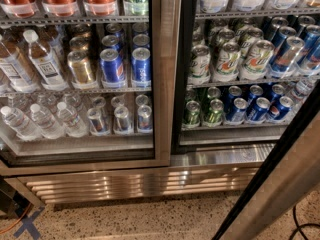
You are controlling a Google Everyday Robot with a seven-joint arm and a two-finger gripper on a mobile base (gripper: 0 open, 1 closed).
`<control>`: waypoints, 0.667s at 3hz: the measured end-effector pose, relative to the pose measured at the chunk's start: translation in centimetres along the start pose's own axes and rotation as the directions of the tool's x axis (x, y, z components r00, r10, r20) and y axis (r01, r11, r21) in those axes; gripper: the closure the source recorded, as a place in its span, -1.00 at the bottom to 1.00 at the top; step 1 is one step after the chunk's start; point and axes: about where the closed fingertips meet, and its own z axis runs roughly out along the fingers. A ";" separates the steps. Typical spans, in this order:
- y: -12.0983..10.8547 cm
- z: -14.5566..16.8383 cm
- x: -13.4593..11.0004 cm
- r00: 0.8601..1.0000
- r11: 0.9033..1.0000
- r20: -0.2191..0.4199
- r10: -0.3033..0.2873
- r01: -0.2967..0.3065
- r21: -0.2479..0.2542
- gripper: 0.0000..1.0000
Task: Open right fridge door
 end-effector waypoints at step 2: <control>3.3 2.2 -2.1 0.986 0.993 0.119 0.121 -0.122 0.004 -1.00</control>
Offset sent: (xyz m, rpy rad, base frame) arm 0.0012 0.0164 0.0085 -0.0442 -0.0581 0.0647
